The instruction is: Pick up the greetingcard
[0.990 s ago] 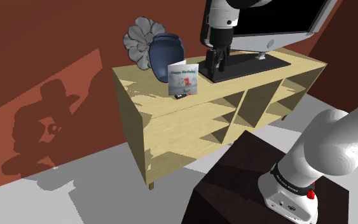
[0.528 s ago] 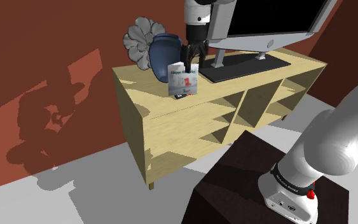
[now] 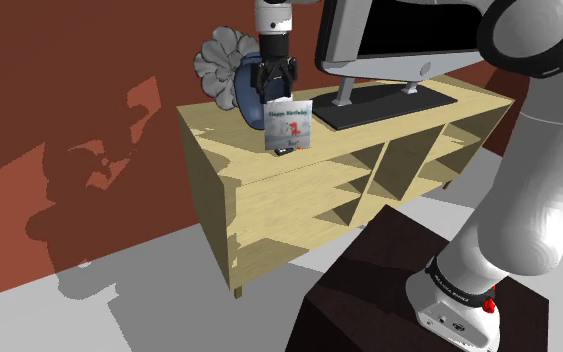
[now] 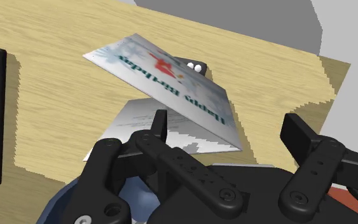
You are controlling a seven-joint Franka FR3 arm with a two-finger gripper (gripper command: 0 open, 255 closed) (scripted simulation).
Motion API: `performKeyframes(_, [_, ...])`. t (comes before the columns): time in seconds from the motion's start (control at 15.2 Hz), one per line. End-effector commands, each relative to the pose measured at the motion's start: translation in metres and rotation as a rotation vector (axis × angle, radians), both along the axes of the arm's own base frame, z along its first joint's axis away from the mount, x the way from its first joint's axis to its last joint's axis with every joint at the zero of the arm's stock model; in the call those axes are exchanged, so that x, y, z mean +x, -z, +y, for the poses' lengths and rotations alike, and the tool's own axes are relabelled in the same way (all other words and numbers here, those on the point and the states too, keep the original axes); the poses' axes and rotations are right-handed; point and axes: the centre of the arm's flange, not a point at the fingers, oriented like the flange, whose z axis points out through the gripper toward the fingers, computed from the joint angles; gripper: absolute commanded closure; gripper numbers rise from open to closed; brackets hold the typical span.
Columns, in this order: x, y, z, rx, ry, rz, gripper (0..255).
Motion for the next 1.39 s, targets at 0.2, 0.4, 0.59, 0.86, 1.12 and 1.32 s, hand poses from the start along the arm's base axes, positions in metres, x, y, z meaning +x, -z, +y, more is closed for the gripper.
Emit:
performKeyframes(0.2, [0.015, 0.018, 0.001, 0.000, 0.011, 0.003, 0])
performKeyframes(0.4, [0.015, 0.034, 0.001, 0.000, 0.011, 0.003, 0])
performKeyframes(0.59, [0.015, 0.042, 0.001, 0.000, 0.011, 0.003, 0])
performKeyframes(0.86, [0.014, 0.042, 0.001, 0.000, 0.011, 0.003, 255])
performKeyframes(1.12, [0.014, 0.042, 0.000, 0.000, 0.011, 0.003, 255])
performKeyframes(1.32, [0.015, 0.037, 0.001, 0.000, 0.011, 0.003, 255])
